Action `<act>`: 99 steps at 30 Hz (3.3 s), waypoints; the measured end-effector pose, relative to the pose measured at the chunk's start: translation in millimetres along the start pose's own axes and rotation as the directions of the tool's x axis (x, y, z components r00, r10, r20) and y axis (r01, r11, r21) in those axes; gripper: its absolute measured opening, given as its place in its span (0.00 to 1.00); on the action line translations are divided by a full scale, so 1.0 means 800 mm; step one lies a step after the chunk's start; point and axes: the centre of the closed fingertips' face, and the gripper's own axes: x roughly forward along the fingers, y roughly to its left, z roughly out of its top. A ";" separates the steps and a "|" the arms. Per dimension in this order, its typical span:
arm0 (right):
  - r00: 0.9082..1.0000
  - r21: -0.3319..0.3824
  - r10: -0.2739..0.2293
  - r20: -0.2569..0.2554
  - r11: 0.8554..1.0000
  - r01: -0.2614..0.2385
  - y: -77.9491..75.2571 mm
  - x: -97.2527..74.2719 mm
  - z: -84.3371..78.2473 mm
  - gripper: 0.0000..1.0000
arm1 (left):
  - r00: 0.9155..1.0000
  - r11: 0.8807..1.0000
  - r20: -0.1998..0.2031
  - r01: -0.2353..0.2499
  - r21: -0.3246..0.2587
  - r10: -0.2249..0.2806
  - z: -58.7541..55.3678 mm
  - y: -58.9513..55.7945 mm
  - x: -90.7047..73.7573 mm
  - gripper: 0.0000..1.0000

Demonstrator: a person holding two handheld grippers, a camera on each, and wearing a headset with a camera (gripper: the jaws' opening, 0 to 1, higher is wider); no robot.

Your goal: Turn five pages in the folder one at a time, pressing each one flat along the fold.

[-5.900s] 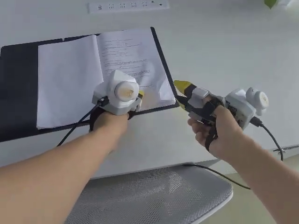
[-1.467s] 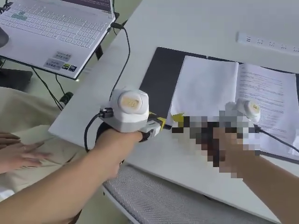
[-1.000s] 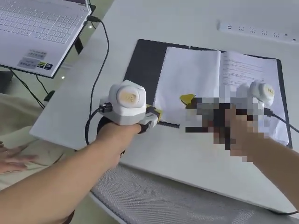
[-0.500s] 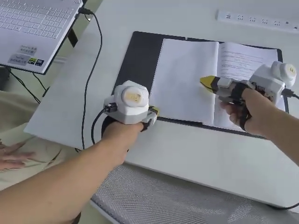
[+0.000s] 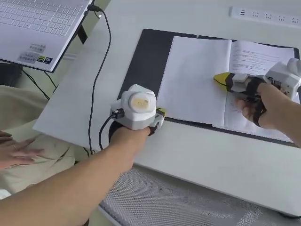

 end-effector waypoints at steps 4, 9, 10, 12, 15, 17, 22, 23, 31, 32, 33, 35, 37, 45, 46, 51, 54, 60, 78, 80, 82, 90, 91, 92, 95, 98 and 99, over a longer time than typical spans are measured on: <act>1.000 0.025 -0.003 0.019 1.000 0.003 0.001 0.008 0.014 0.00 | 1.000 1.000 0.000 -0.005 0.003 0.005 -0.001 0.004 0.006 0.00; 0.998 0.073 0.016 0.066 0.997 -0.021 0.004 0.016 0.035 0.00 | 1.000 1.000 0.003 -0.010 0.007 0.010 -0.002 0.008 0.012 0.00; 0.997 0.079 0.018 0.079 0.997 -0.024 0.006 0.018 0.040 0.00 | 1.000 1.000 0.005 -0.011 0.007 0.011 -0.003 0.009 0.013 0.00; 0.995 0.086 0.006 0.104 0.996 -0.015 0.005 0.019 0.051 0.00 | 1.000 1.000 0.008 -0.012 0.020 0.012 -0.003 0.009 0.014 0.00; 0.995 0.085 -0.006 0.100 0.996 -0.003 0.002 0.026 0.061 0.00 | 1.000 1.000 0.004 -0.012 0.024 0.012 -0.004 0.010 0.016 0.00; 0.995 0.075 -0.019 0.101 0.997 0.012 0.002 0.030 0.068 0.00 | 1.000 1.000 0.002 -0.011 0.026 0.011 -0.004 0.010 0.015 0.00; 0.990 0.124 -0.022 0.138 0.992 0.005 -0.002 0.042 0.094 0.00 | 1.000 1.000 0.006 -0.009 0.028 0.008 -0.004 0.010 0.015 0.00; 0.987 0.135 -0.025 0.158 0.991 0.004 -0.003 0.043 0.101 0.00 | 1.000 1.000 0.006 -0.009 0.027 0.009 -0.004 0.010 0.015 0.00; 0.968 0.178 -0.039 0.247 0.984 -0.006 -0.012 0.055 0.145 0.00 | 1.000 1.000 0.010 -0.015 0.024 0.014 -0.005 0.010 0.016 0.00; 0.966 0.178 -0.039 0.255 0.984 -0.007 -0.013 0.056 0.149 0.00 | 1.000 1.000 0.012 -0.015 0.024 0.015 -0.005 0.010 0.015 0.00; 0.965 0.188 -0.041 0.260 0.982 -0.009 -0.014 0.056 0.152 0.00 | 1.000 1.000 0.013 -0.015 0.024 0.015 -0.005 0.010 0.015 0.00; 0.960 0.187 -0.037 0.277 0.982 -0.016 -0.014 0.059 0.160 0.00 | 1.000 1.000 0.018 -0.016 0.023 0.015 -0.005 0.009 0.014 0.00; 0.945 0.169 -0.032 0.325 0.985 -0.025 -0.014 0.059 0.173 0.00 | 1.000 1.000 0.018 -0.014 0.025 0.014 -0.005 0.009 0.013 0.00; 0.949 0.166 -0.037 0.313 0.986 -0.016 -0.015 0.058 0.169 0.00 | 1.000 1.000 0.017 -0.014 0.024 0.013 -0.004 0.008 0.012 0.00; 0.956 0.170 -0.037 0.291 0.985 -0.013 -0.016 0.058 0.164 0.00 | 1.000 1.000 0.015 -0.013 0.025 0.013 -0.005 0.008 0.012 0.00; 0.976 0.168 -0.028 0.218 0.986 -0.009 -0.018 0.050 0.143 0.00 | 1.000 0.999 0.009 -0.009 0.037 0.009 -0.005 0.008 0.012 0.00; 0.982 0.165 -0.024 0.188 0.986 -0.007 -0.017 0.044 0.129 0.00 | 1.000 0.999 0.003 -0.006 0.048 0.006 -0.005 0.008 0.013 0.00; 0.990 0.167 -0.007 0.139 0.986 -0.017 -0.016 0.031 0.103 0.00 | 1.000 0.997 -0.009 -0.005 0.071 0.006 -0.005 0.007 0.013 0.00; 0.999 0.154 0.034 -0.038 0.988 -0.028 -0.012 -0.017 0.005 0.00 | 0.999 0.994 -0.030 -0.012 0.104 0.016 -0.005 0.006 0.012 0.00; 0.998 0.154 0.035 -0.061 0.988 -0.025 -0.014 -0.021 -0.007 0.00 | 0.999 0.994 -0.031 -0.013 0.105 0.016 -0.005 0.006 0.011 0.00; 0.997 0.149 0.035 -0.070 0.989 -0.024 -0.016 -0.025 -0.016 0.00 | 0.999 0.994 -0.032 -0.013 0.108 0.016 -0.005 0.006 0.011 0.00; 0.990 0.137 0.032 -0.135 0.990 -0.014 -0.025 -0.040 -0.051 0.00 | 0.999 0.994 -0.032 -0.017 0.108 0.021 -0.006 0.007 0.012 0.00; 0.990 0.139 0.032 -0.136 0.990 -0.013 -0.027 -0.041 -0.053 0.00 | 0.999 0.994 -0.032 -0.018 0.107 0.021 -0.006 0.007 0.012 0.00; 0.989 0.142 0.032 -0.146 0.990 -0.011 -0.032 -0.043 -0.057 0.00 | 0.999 0.994 -0.031 -0.018 0.107 0.022 -0.005 0.006 0.012 0.00; 0.986 0.143 0.039 -0.163 0.990 -0.016 -0.032 -0.052 -0.075 0.00 | 0.999 0.994 -0.031 -0.019 0.110 0.022 -0.005 0.006 0.011 0.00; 0.983 0.153 0.045 -0.178 0.988 -0.017 -0.031 -0.063 -0.095 0.00 | 0.999 0.993 -0.032 -0.018 0.113 0.022 -0.004 0.005 0.010 0.00; 0.981 0.153 0.047 -0.187 0.988 -0.018 -0.031 -0.068 -0.104 0.00 | 0.999 0.994 -0.032 -0.018 0.112 0.022 -0.004 0.005 0.010 0.00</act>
